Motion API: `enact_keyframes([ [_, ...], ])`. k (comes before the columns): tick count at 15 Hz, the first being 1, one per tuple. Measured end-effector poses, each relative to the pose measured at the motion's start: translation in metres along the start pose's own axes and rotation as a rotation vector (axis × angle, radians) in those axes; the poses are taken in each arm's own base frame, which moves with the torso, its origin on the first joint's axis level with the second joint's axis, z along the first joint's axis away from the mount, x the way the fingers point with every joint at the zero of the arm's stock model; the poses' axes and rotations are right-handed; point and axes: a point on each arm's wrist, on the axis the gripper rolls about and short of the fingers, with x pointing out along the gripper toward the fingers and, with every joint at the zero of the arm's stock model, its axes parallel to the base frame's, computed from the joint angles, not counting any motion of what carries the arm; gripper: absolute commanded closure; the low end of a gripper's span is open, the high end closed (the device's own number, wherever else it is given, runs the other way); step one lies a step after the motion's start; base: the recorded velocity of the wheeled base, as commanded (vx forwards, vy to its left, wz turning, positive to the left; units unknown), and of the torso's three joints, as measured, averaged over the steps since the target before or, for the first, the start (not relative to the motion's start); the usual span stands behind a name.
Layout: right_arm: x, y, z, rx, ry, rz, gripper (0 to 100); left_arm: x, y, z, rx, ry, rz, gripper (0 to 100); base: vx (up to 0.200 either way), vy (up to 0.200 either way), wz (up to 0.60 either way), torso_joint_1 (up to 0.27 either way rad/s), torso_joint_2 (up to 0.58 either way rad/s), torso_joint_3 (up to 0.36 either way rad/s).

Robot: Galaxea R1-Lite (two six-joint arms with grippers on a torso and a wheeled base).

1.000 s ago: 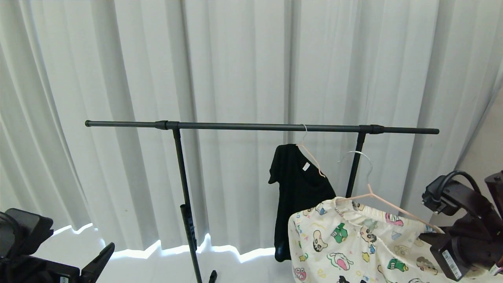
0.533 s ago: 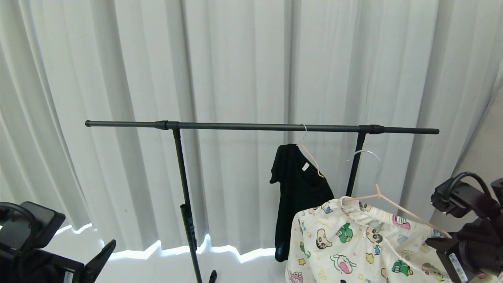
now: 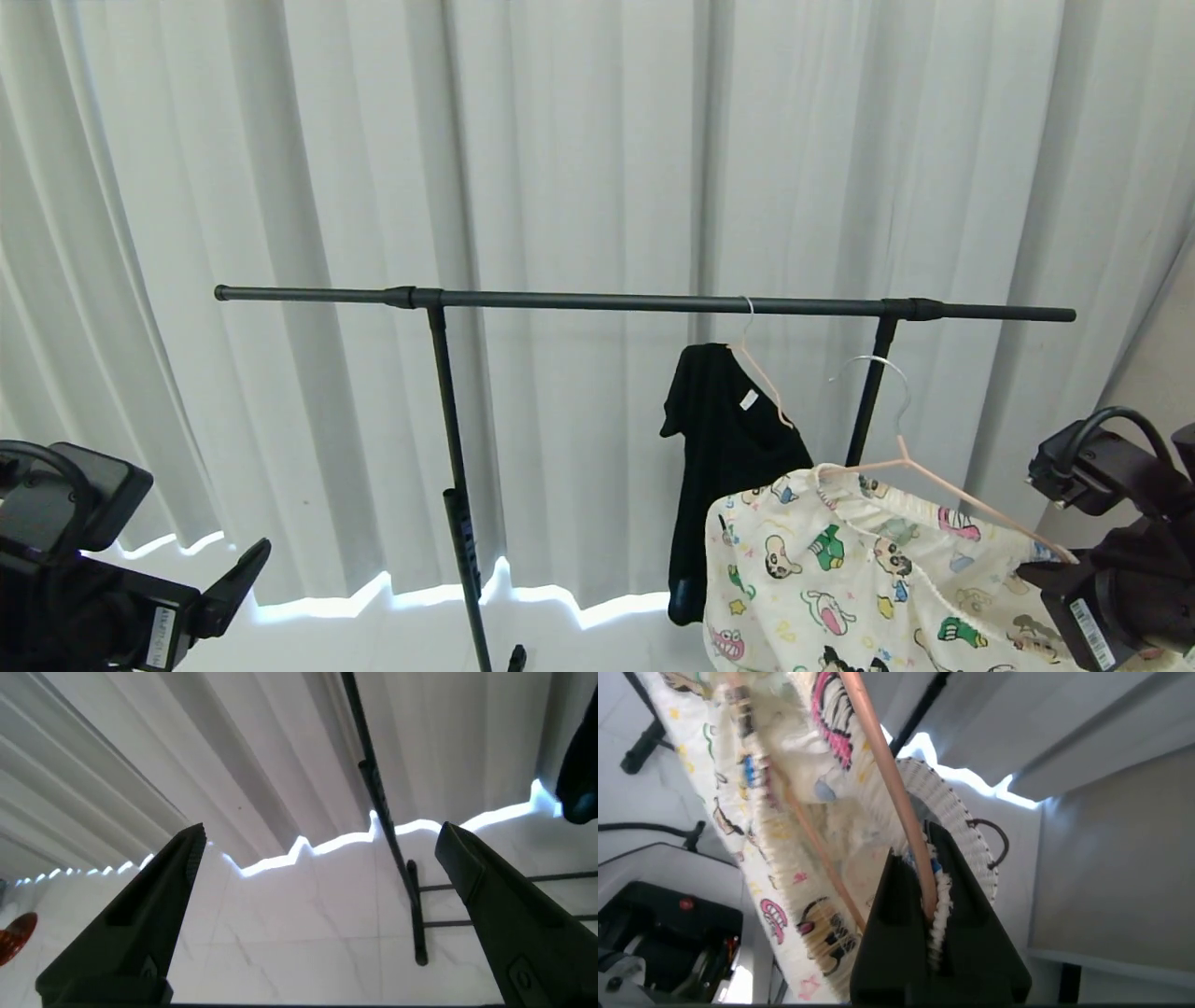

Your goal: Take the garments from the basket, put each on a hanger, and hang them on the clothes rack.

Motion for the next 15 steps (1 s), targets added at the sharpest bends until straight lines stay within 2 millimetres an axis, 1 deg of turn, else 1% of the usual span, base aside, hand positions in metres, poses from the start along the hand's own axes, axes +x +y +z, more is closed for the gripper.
enact_keyframes([
  [2,0.0,0.0,0.0,0.0,-0.001,0.001,100,0.0,0.001,0.002,-0.001,-0.006,0.002,0,0.0,0.2,0.0,0.0,0.0,0.002],
  [10,0.005,0.001,0.005,0.004,0.004,0.0,100,0.0,0.0,0.002,-0.001,-0.005,0.0,0,0.0,0.0,0.0,0.0,0.0,0.0],
  [12,0.012,0.003,0.009,0.039,0.027,-0.007,100,0.0,0.0,0.002,0.0,-0.008,-0.001,0,0.0,0.0,0.0,0.0,0.0,0.0],
  [15,0.03,0.013,0.02,0.141,0.065,-0.087,100,0.0,0.001,0.003,-0.001,-0.014,0.001,0,0.0,0.0,0.0,0.0,0.0,0.0],
])
